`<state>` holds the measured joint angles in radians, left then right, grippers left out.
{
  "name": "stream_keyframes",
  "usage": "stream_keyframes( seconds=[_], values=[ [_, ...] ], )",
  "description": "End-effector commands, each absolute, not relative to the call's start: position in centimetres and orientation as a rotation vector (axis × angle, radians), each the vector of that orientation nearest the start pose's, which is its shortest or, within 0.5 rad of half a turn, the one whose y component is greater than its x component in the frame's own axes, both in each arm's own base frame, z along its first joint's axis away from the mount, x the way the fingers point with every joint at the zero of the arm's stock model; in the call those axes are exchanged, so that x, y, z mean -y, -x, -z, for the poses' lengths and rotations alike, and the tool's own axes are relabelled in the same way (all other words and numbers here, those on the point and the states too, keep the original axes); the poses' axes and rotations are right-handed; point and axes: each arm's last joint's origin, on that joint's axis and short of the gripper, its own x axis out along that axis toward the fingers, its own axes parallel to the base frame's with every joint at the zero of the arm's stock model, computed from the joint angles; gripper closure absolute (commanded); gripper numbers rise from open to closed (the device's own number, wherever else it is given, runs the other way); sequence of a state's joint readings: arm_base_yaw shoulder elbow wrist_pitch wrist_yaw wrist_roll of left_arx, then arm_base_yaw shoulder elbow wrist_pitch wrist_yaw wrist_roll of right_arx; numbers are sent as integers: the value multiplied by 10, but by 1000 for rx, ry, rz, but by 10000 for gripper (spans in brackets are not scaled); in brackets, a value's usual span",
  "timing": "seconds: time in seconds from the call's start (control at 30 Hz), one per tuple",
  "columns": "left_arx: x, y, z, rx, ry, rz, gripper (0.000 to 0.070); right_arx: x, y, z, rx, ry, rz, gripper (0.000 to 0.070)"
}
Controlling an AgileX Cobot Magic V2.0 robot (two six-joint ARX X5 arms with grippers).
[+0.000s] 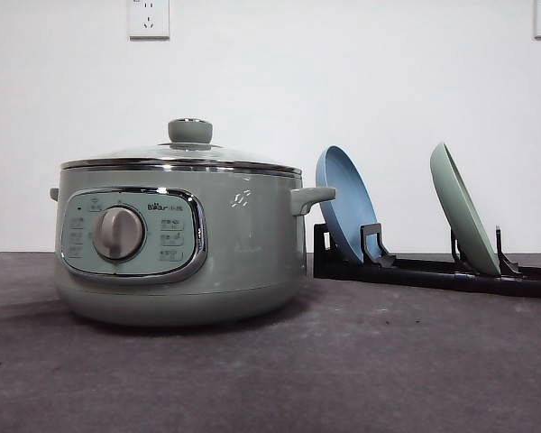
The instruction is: Transfer potato from steamer to green plate
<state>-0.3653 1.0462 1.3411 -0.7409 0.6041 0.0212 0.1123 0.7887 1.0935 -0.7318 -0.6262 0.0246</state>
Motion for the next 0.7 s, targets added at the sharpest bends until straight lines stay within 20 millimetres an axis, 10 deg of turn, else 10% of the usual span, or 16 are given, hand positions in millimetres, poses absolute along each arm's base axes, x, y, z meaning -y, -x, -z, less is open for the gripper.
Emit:
stream_keyframes(
  seconds=[0.0,0.23,0.47,0.67],
  values=[
    [84,-169,-427,-426,16,976,662,-32,-130,-390,-410,-119,-731,694],
    [84,-169,-423,-470,22,974,628,-32,-130,-390,-412,-120,-731,635],
    [84,-170,-418,-522,28,970,9,-32,-130,-389,-425,-140,-726,15],
    [84,-169,-417,-538,30,969,0,-32,-130,-389,-433,-159,-723,0]
  ],
)
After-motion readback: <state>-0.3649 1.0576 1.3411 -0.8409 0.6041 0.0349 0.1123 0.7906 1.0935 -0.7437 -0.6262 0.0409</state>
